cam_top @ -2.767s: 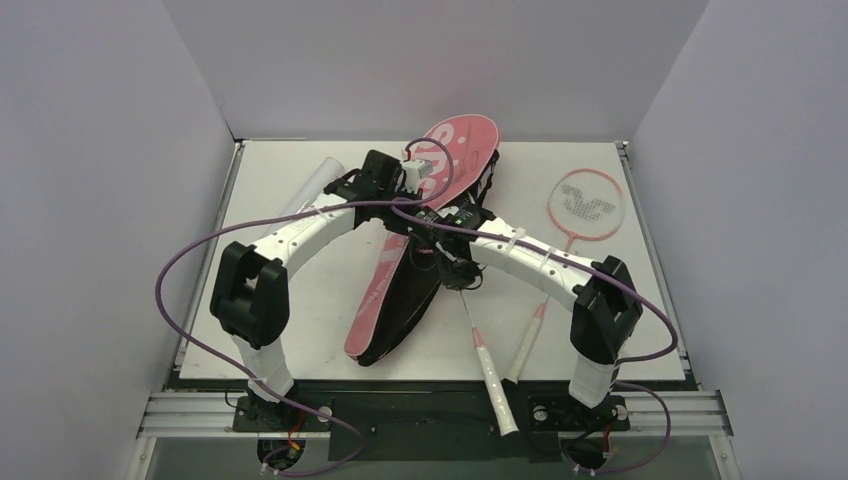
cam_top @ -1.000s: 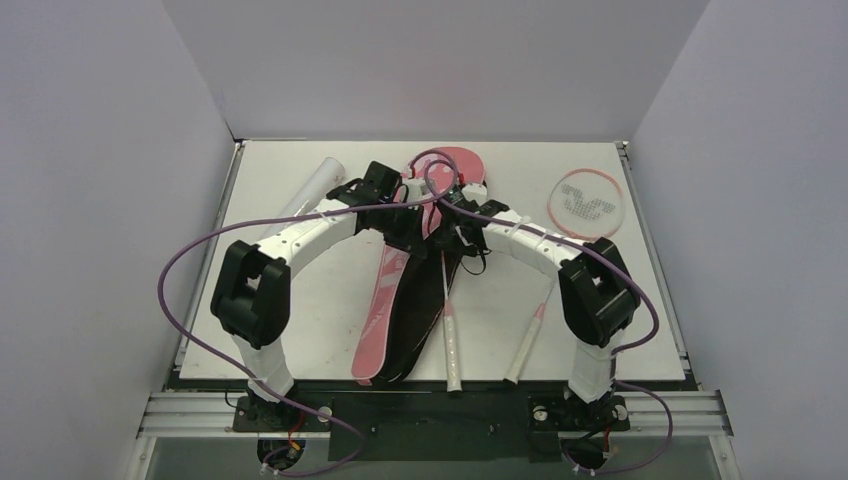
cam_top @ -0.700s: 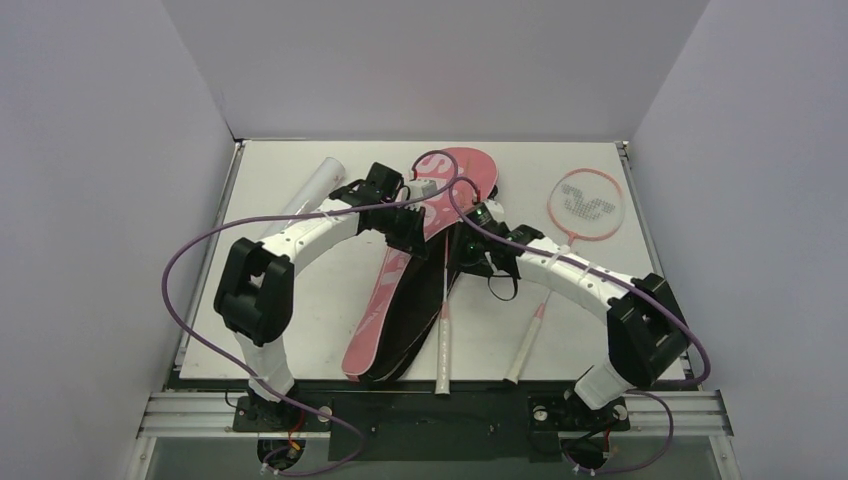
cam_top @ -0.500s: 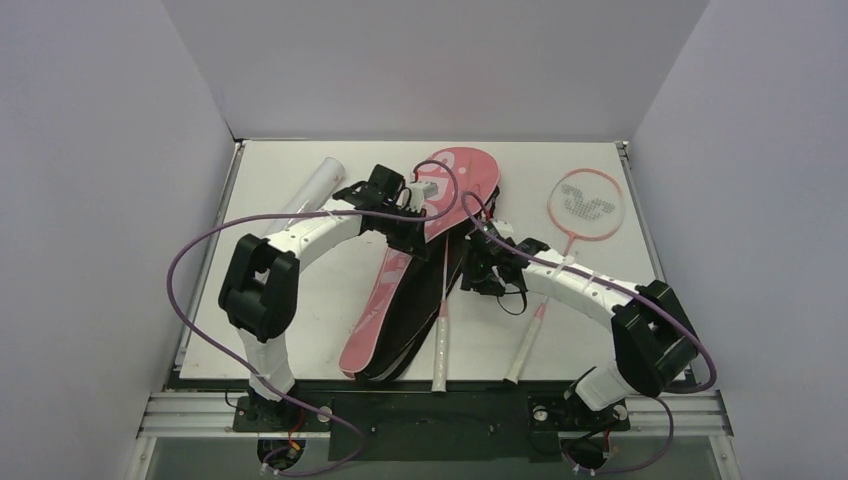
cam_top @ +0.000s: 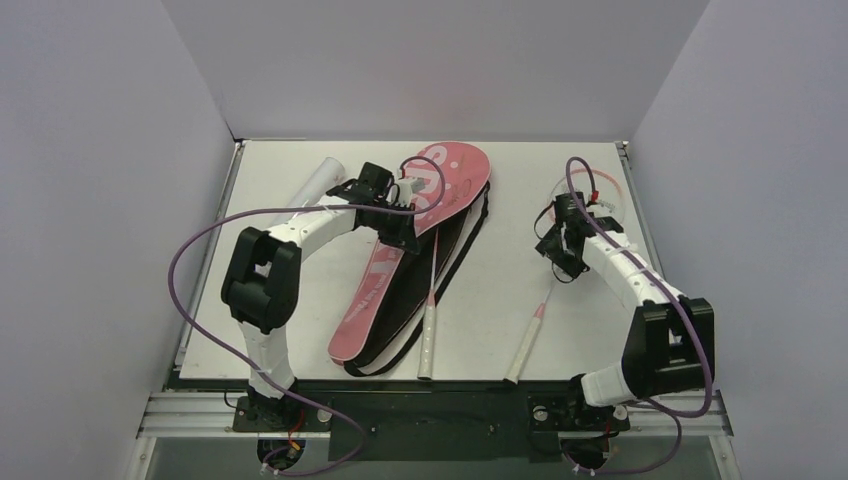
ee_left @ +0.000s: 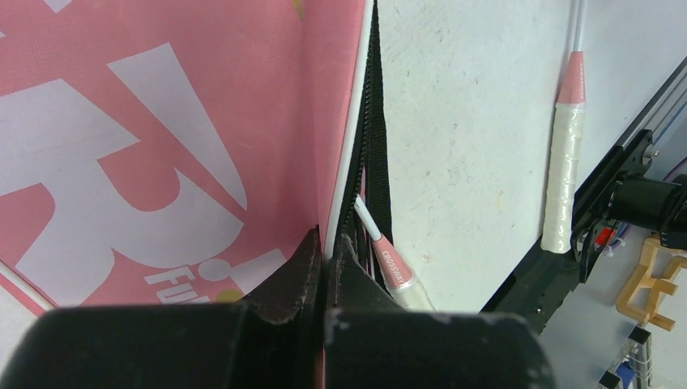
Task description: Pack up the badminton gear
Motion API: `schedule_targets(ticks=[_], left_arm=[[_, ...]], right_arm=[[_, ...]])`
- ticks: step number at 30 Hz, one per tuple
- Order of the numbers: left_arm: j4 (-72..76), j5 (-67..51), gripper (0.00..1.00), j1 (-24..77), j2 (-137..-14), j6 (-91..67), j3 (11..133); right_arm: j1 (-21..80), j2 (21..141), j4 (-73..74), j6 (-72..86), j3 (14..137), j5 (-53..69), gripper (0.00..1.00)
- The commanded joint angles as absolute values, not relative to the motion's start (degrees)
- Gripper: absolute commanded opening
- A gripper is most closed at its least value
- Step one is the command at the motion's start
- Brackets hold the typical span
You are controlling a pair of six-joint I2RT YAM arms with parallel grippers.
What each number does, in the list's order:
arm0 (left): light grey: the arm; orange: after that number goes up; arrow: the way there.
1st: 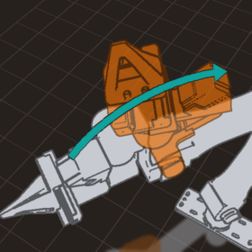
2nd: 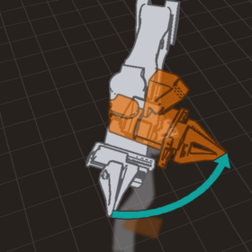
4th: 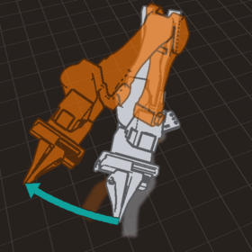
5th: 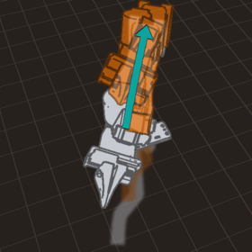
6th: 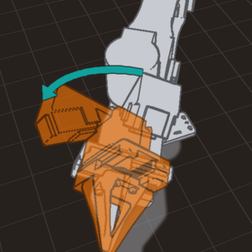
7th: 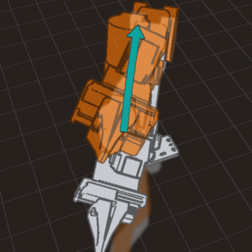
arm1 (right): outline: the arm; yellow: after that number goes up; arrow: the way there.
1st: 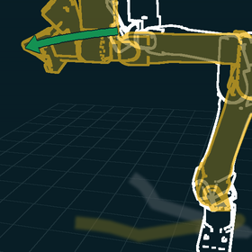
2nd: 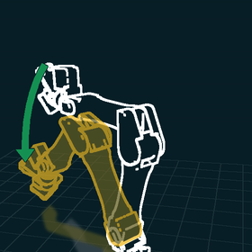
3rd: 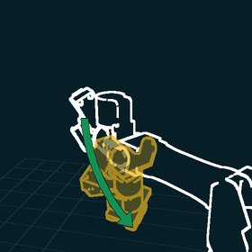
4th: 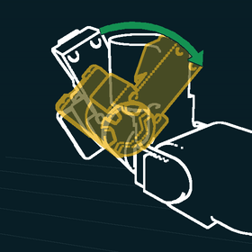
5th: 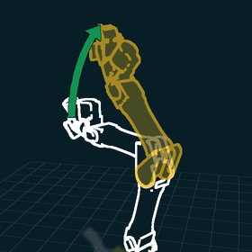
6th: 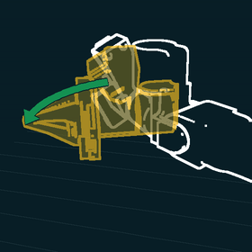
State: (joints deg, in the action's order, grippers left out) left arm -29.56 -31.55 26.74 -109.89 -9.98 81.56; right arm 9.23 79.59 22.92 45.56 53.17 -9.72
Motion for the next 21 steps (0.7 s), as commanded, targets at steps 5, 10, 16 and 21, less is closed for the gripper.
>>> schedule_targets(ticks=[5, 10, 16, 21], left_arm=[[-25.9, -32.3, 0.0, 26.2, -105.5, -9.8, 80.2], [-26.0, -32.6, 0.0, 26.1, -104.3, -9.5, 79.4], [-26.4, -32.9, 0.0, 25.6, -104.4, -9.7, 79.9], [-26.6, -33.0, 0.0, 25.4, -104.6, -9.7, 80.5]], right_arm=[[5.6, 91.5, 26.6, 43.3, 57.6, -17.7, 0.51], [5.3, 96.1, 25.5, 42.7, 58.1, -18.3, 0.49], [5.3, 99.3, 23.9, 42.1, 58.2, -17.4, 0.38], [5.7, 100.2, 22.3, 41.3, 57.4, -16.3, 0.18]])
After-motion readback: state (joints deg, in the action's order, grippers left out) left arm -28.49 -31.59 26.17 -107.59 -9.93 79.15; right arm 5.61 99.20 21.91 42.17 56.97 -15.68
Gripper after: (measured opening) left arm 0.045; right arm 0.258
